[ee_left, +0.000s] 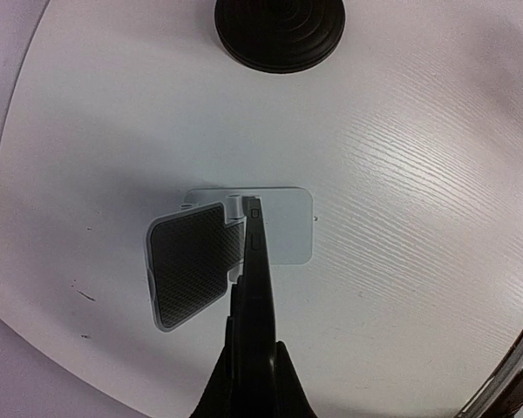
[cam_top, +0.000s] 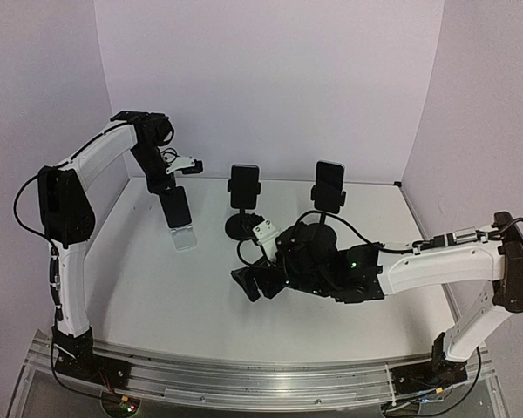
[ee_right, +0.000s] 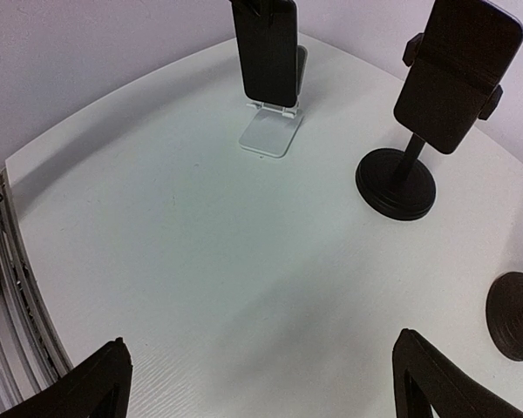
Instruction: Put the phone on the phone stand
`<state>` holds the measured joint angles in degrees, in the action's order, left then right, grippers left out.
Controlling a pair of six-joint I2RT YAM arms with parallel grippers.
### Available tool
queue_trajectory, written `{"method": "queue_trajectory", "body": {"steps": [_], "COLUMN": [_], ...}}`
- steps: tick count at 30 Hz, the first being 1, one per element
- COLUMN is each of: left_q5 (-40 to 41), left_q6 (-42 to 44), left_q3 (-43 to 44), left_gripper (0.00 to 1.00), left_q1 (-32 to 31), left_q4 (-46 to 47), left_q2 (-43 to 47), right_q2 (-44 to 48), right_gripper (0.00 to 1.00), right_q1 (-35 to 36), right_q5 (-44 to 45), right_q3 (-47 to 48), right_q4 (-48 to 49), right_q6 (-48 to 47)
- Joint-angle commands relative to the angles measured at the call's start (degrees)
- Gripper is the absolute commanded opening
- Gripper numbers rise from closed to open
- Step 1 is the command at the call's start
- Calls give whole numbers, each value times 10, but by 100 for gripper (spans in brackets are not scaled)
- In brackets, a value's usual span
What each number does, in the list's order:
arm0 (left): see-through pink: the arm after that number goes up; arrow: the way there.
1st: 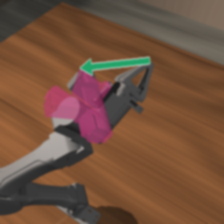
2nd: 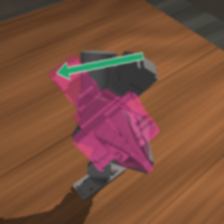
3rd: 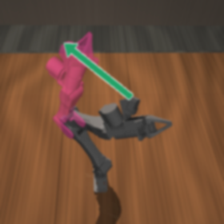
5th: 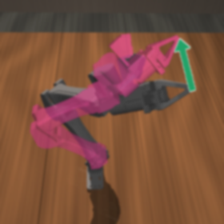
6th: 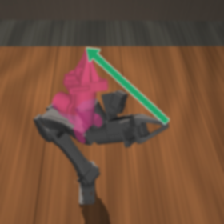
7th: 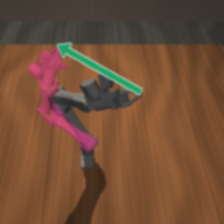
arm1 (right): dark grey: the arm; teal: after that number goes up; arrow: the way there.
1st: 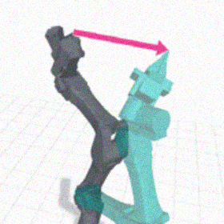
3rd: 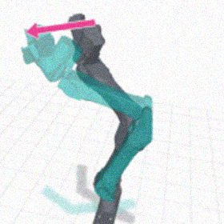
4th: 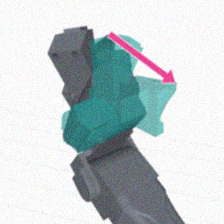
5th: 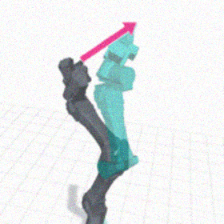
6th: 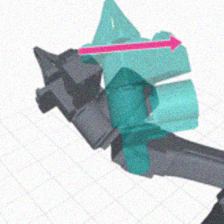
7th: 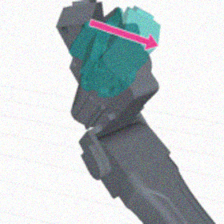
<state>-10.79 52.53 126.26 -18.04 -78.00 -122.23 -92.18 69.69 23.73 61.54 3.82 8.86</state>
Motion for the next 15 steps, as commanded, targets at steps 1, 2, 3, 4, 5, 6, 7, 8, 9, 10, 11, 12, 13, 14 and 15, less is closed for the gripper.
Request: {"method": "queue_trajectory", "body": {"steps": [1,2,3,4,5,6,7,8,9,10,11,12,13,14,15], "left_q5": [-2,-2,-1,0,3,4,7,8,9,9,9,9,8,6,4], "left_q6": [3,0,-2,-4,-7,-8,-9,-9,-9,-8,-8,-9,-10,-12,-13], "left_q3": [8,10,14,20,26,31,30,27,20,9,-1,-9,-11,-10,-8], "left_gripper": [0,0,0,0,0,0,0,0,0,0,0,0,0,0,0], "left_q1": [3,3,3,3,3,3,3,3,3,3,3,3,3,3,3], "left_q4": [-33,-31,-28,-28,-27,-28,-30,-31,-30,-27,-22,-16,-9,-4,0], "left_q2": [6,4,2,-2,-5,-8,-10,-11,-9,-7,-5,-3,-2,-2,-2], "right_q2": [13,13,12,11,11,11,11,12,13,14,14,14,13,13,13], "right_gripper": [98,98,98,98,98,98,98,98,98,98,98,98,98,98,98], "right_q1": [2,2,2,2,2,2,2,2,2,2,2,1,2,2,2], "right_q5": [-4,-6,-9,-13,-15,-15,-17,-17,-18,-19,-21,-24,-25,-27,-30], "right_q3": [-4,-3,-2,-1,0,1,0,0,-1,-2,-3,-3,-3,-2,-2], "right_q4": [18,18,18,18,18,18,18,18,18,18,18,18,18,18,18], "right_q6": [6,5,4,3,3,3,4,5,6,8,8,9,9,9,9]}}
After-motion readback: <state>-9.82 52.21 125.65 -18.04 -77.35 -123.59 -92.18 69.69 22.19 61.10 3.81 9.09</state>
